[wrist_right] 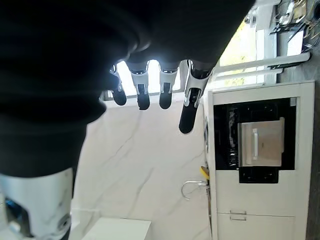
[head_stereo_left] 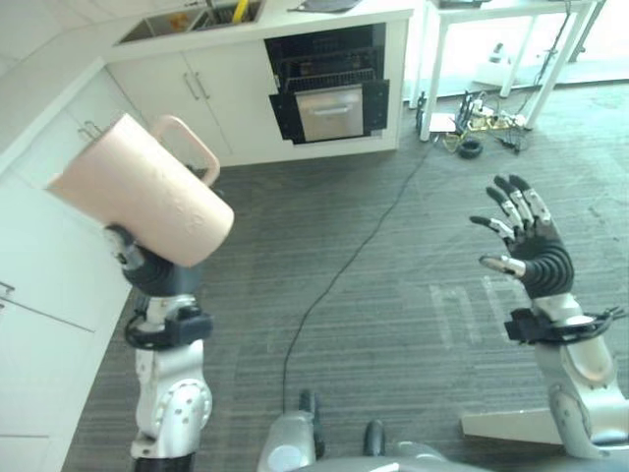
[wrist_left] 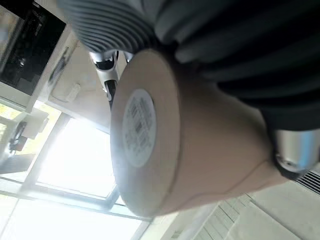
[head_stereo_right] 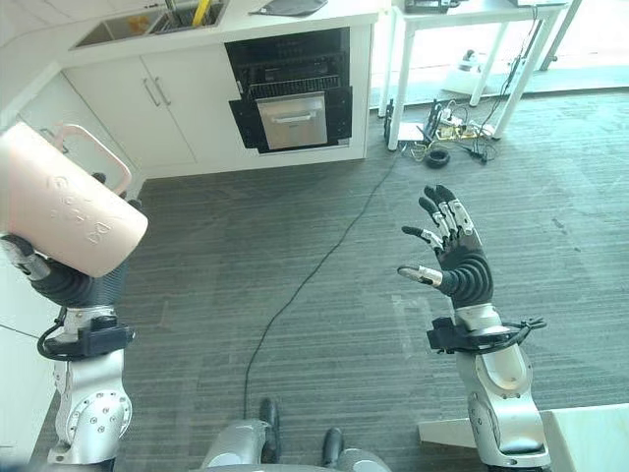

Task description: Place the dishes in the dishwasher.

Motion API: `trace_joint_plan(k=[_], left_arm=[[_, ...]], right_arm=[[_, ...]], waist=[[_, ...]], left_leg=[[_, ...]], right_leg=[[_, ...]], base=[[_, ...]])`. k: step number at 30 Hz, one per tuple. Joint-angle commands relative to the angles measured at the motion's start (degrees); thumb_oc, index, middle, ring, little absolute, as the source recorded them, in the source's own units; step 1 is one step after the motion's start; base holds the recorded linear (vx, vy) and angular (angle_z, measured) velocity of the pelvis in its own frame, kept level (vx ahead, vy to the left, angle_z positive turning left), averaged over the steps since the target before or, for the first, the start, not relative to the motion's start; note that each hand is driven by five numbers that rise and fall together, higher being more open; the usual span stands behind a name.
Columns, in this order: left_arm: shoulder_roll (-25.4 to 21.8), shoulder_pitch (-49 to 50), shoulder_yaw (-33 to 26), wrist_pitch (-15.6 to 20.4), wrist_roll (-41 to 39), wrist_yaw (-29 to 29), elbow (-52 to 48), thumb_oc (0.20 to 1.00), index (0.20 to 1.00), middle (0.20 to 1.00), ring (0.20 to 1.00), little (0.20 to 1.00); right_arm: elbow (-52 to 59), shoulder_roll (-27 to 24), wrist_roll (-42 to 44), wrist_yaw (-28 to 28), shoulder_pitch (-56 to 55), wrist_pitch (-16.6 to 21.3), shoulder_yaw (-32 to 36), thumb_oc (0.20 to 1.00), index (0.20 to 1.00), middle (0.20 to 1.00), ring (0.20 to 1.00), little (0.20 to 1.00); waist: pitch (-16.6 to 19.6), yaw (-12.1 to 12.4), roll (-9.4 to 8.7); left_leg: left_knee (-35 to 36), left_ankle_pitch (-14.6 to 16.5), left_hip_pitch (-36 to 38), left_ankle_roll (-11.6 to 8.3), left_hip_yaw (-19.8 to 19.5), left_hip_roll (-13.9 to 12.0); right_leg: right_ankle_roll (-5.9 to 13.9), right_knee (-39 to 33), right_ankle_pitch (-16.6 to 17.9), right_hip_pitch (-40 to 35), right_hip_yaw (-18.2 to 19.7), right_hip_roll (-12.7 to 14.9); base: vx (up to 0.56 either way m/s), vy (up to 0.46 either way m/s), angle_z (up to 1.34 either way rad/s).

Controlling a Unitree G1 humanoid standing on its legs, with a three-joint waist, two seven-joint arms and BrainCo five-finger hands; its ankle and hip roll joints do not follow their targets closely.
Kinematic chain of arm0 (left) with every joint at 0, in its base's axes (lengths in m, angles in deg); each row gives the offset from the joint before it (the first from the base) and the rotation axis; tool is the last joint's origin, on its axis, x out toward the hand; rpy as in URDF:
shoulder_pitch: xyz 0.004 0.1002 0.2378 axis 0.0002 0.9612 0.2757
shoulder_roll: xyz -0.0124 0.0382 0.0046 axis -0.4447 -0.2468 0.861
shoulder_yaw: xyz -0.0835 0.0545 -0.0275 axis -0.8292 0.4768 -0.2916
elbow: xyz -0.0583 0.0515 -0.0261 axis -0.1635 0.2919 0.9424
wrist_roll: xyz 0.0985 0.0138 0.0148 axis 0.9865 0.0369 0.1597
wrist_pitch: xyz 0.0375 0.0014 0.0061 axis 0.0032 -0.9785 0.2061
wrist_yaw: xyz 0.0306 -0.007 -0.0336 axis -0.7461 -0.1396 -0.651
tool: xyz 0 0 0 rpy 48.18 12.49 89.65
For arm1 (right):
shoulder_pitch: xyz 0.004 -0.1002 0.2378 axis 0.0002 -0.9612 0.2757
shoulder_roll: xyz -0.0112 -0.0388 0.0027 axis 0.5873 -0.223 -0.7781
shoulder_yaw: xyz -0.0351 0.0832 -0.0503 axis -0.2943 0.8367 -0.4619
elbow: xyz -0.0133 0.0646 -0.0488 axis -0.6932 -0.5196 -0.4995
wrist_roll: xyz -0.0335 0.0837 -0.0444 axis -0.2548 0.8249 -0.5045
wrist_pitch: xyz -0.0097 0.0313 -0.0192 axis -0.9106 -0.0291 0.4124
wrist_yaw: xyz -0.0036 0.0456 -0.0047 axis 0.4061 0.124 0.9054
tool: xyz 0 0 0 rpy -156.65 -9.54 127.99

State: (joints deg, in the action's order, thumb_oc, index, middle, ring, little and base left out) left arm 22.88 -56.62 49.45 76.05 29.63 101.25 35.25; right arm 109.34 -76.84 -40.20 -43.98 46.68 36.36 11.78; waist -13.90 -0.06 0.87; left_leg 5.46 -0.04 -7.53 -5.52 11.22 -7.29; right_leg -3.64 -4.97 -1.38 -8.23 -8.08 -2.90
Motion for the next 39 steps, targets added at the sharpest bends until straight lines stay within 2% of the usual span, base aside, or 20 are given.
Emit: trace_joint_plan(k=[1, 4, 9, 12, 13, 14, 15, 16, 18, 20, 21, 22, 24, 25, 26, 27, 30, 33, 36, 39], left_arm=[[-2.4, 1.1, -1.0, 3.7, -0.8, 1.9, -3.9, 0.2, 0.2, 0.2, 0.2, 0.2], [-2.2, 1.5, -1.0, 4.5, 0.4, 1.6, -4.3, 0.2, 0.2, 0.2, 0.2, 0.2], [-3.5, -1.6, -1.5, 1.2, 2.0, 1.7, -4.3, 0.2, 0.2, 0.2, 0.2, 0.2], [-4.0, -2.5, -1.3, -1.1, 3.7, 2.4, -3.8, 0.2, 0.2, 0.2, 0.2, 0.2], [-4.0, -2.4, -1.3, -2.1, 4.2, 2.8, -3.8, 0.2, 0.2, 0.2, 0.2, 0.2], [-4.0, -2.3, -1.4, -2.5, 4.4, 2.9, -3.8, 0.2, 0.2, 0.2, 0.2, 0.2], [-3.9, -1.8, -1.7, -3.5, 4.8, 3.0, -3.9, 0.2, 0.2, 0.2, 0.2, 0.2], [-4.0, -1.2, -2.0, -3.9, 4.9, 2.9, -3.8, 0.2, 0.2, 0.2, 0.2, 0.2], [-3.7, -1.1, -1.8, -3.1, 6.1, 1.6, -3.7, 0.2, 0.2, 0.2, 0.2, 0.2], [-4.5, -1.6, -2.3, -2.7, 5.9, 0.7, -3.5, 0.2, 0.2, 0.2, 0.2, 0.2], [-5.3, -2.5, -3.2, -2.2, 6.0, -0.2, -3.1, 0.2, 0.2, 0.2, 0.2, 0.2], [-5.7, -2.5, -3.5, -2.1, 5.7, -0.5, -3.1, 0.2, 0.2, 0.2, 0.2, 0.2], [-6.0, -2.1, -3.8, -2.1, 5.4, -0.5, -3.2, 0.2, 0.2, 0.2, 0.2, 0.2], [-5.9, -1.5, -3.3, -2.1, 5.7, -0.6, -3.6, 0.2, 0.2, 0.2, 0.2, 0.2], [-5.6, -1.2, -2.7, -1.8, 6.1, -1.0, -3.7, 0.2, 0.2, 0.2, 0.2, 0.2], [-5.5, -1.1, -2.5, -1.7, 6.2, -0.9, -3.7, 0.2, 0.2, 0.2, 0.2, 0.2], [-5.7, 0.1, -2.7, -2.6, 4.7, 0.2, -3.8, 0.2, 0.2, 0.2, 0.2, 0.2], [-4.9, 1.4, -2.8, -4.9, 2.0, -0.5, -4.3, 0.2, 0.2, 0.2, 0.2, 0.2], [-4.2, 3.3, -3.7, -5.7, -1.2, -0.6, -4.8, 0.2, 0.2, 0.2, 0.2, 0.2], [-3.1, 4.6, -4.1, -6.1, -1.0, 0.9, -4.7, 0.2, 0.2, 0.2, 0.2, 0.2]], right_arm=[[5.7, -1.2, 0.8, -1.9, -1.8, 3.3, 3.3, 1.0, 1.0, 1.0, 1.0, 1.0], [5.9, -1.6, 2.5, -3.0, -2.3, 3.7, 3.7, 1.0, 1.0, 1.0, 1.0, 1.0], [6.4, 0.4, 2.4, -1.7, -1.6, 3.0, 3.2, 1.0, 1.0, 1.0, 1.0, 1.0], [6.4, 1.9, 1.5, -0.6, -0.4, 2.5, 2.6, 1.0, 1.0, 1.0, 1.0, 1.0], [6.4, 2.7, 1.3, -0.6, -0.3, 2.2, 2.5, 1.0, 1.0, 1.0, 1.0, 1.0], [6.4, 3.1, 1.2, -0.8, -0.5, 2.1, 2.4, 1.0, 1.0, 1.0, 1.0, 1.0], [6.5, 4.1, 0.1, -1.1, -1.0, 2.1, 2.0, 1.0, 1.0, 1.0, 1.0, 1.0], [6.6, 4.8, -1.3, -1.7, -1.4, 2.3, 0.9, 1.0, 1.0, 1.0, 1.0, 1.0], [6.0, 5.0, -2.6, -2.5, -0.4, 2.0, -0.8, 1.0, 1.0, 1.0, 1.0, 1.0], [5.3, 4.2, -2.2, -2.8, 0.4, 1.4, -1.6, 1.0, 1.0, 1.0, 1.0, 1.0], [4.5, 3.6, -0.2, -4.2, 1.0, 1.9, -1.1, 1.0, 1.0, 1.0, 1.0, 1.0], [4.3, 3.1, 0.7, -5.1, 0.9, 2.5, -0.6, 1.0, 1.0, 1.0, 1.0, 1.0], [4.3, 2.4, 1.9, -6.2, 0.4, 3.0, 0.1, 1.0, 1.0, 1.0, 1.0, 1.0], [4.7, 1.6, 2.6, -6.2, -0.2, 3.0, 0.2, 1.0, 1.0, 1.0, 1.0, 1.0], [5.0, 1.5, 2.5, -6.3, -0.1, 3.0, -0.4, 1.0, 1.0, 1.0, 1.0, 1.0], [5.3, 1.8, 1.9, -6.1, -0.1, 3.1, -0.9, 1.0, 1.0, 1.0, 1.0, 1.0], [5.5, 1.6, 1.3, -4.7, -0.6, 3.3, -1.3, 1.0, 1.0, 1.0, 1.0, 1.0], [5.3, 1.3, 1.9, -4.2, -0.4, 3.1, -1.1, 1.0, 1.0, 1.0, 1.0, 1.0], [5.6, -0.1, 2.8, -4.5, -1.5, 2.4, 0.5, 1.0, 1.0, 1.0, 1.0, 1.0], [5.7, -0.3, 3.6, -6.2, -2.2, 2.2, 1.4, 1.0, 1.0, 1.0, 1.0, 1.0]], waist=[[2.8, 0.6, 0.79], [3.1, 0.9, 0.19], [5.3, 3.5, -2.39], [6.2, 4.3, -3.72], [6.6, 4.5, -4.1], [6.8, 4.6, -4.09], [7.0, 4.7, -3.44], [6.8, 4.3, -2.15], [6.2, 3.9, -1.37], [5.9, 4.2, -1.44], [4.8, 4.2, -2.0], [4.4, 3.8, -2.35], [4.0, 3.0, -2.59], [3.9, 1.4, -3.06], [3.6, 0.4, -3.04], [3.3, -0.2, -2.78], [3.9, -1.3, -2.84], [5.8, -1.6, -2.43], [6.1, -1.6, -2.2], [5.8, -1.5, -2.72]], left_leg=[[-0.8, -9.7, 1.3, -1.96, -1.8, -0.3], [-1.7, -7.0, 2.0, -0.76, -0.5, 0.4], [-2.7, -3.6, 2.9, 2.76, -4.5, 3.8], [-1.9, -2.6, 4.6, 5.03, -6.4, 6.1], [-1.7, -1.9, 5.4, 6.0, -7.7, 7.5], [-1.6, -1.6, 5.6, 6.43, -8.0, 7.9], [-1.3, -0.7, 6.8, 7.23, -8.9, 8.4], [-1.2, 0.2, 8.3, 7.75, -9.6, 8.1], [-1.0, 0.7, 9.5, 7.66, -8.5, 7.6], [-0.7, 0.7, 10.0, 6.76, -7.5, 7.1], [-0.5, 1.5, 11.5, 5.67, -5.9, 6.1], [-0.5, 1.8, 12.2, 5.14, -5.3, 5.8], [-0.5, 2.6, 13.2, 4.65, -4.6, 5.7], [-0.5, 4.2, 14.8, 4.7, -4.5, 6.4], [-0.5, 5.3, 16.2, 4.84, -4.6, 6.6], [-0.5, 6.1, 17.2, 5.12, -5.3, 6.5], [-0.5, 8.2, 19.4, 5.39, -6.7, 6.1], [-1.4, 9.2, 22.7, 3.52, -6.2, 4.2], [-13.1, 5.5, 18.4, 1.24, -6.5, 2.7], [-25.3, 3.3, 13.2, 0.49, -6.9, 2.6]], right_leg=[[6.49, 0.7, -6.9, -5.7, -0.1, 2.1], [7.48, 3.5, -8.4, -6.5, -0.3, 4.2], [11.39, 9.0, -9.7, -7.6, -2.5, 9.1], [14.04, 17.4, -5.9, -5.0, -3.1, 11.3], [14.75, 23.0, -2.7, -3.2, -2.4, 11.8], [15.05, 26.7, -1.2, -2.3, -2.1, 12.1], [15.31, 35.7, 2.0, 0.8, -2.0, 12.3], [14.6, 43.8, 2.4, 5.2, -1.8, 12.3], [13.11, 45.3, 0.5, 10.5, -2.7, 13.5], [12.47, 37.8, -1.9, 11.0, -5.7, 14.0], [12.49, 26.0, -1.1, 10.0, -10.3, 14.8], [12.42, 19.5, -1.3, 9.9, -11.5, 14.1], [12.47, 12.1, -0.7, 9.0, -11.6, 12.3], [13.43, 5.3, 3.9, 10.1, -9.3, 12.2], [14.02, 3.3, 7.3, 12.1, -8.3, 12.6], [14.05, 4.4, 8.0, 13.9, -6.9, 12.7], [14.42, 4.6, 7.8, 14.4, -5.7, 12.5], [13.07, 4.0, 6.4, 12.1, -7.1, 11.0], [10.67, 3.4, 4.8, 9.3, -7.0, 9.5], [8.83, 3.3, 3.3, 7.7, -6.3, 9.4]], base=[[0.34, 0.325, -0.16], [0.37, 0.434, -0.3], [0.26, 0.239, -0.28], [0.28, 0.269, 0.45], [0.23, 0.245, 0.52], [0.29, 0.31, 0.41], [0.3, 0.319, 0.43], [0.25, 0.272, 0.32], [0.18, 0.157, 0.04], [0.26, -0.05, -0.32], [0.33, -0.203, -0.5], [0.37, -0.205, -0.44], [0.33, -0.131, -0.19], [0.49, -0.185, 0.08], [0.55, -0.243, 0.32], [0.54, -0.321, 0.35], [0.45, -0.371, 0.36], [0.4, -0.355, 0.58], [0.36, -0.356, -0.01], [0.2, -0.222, -0.46]])
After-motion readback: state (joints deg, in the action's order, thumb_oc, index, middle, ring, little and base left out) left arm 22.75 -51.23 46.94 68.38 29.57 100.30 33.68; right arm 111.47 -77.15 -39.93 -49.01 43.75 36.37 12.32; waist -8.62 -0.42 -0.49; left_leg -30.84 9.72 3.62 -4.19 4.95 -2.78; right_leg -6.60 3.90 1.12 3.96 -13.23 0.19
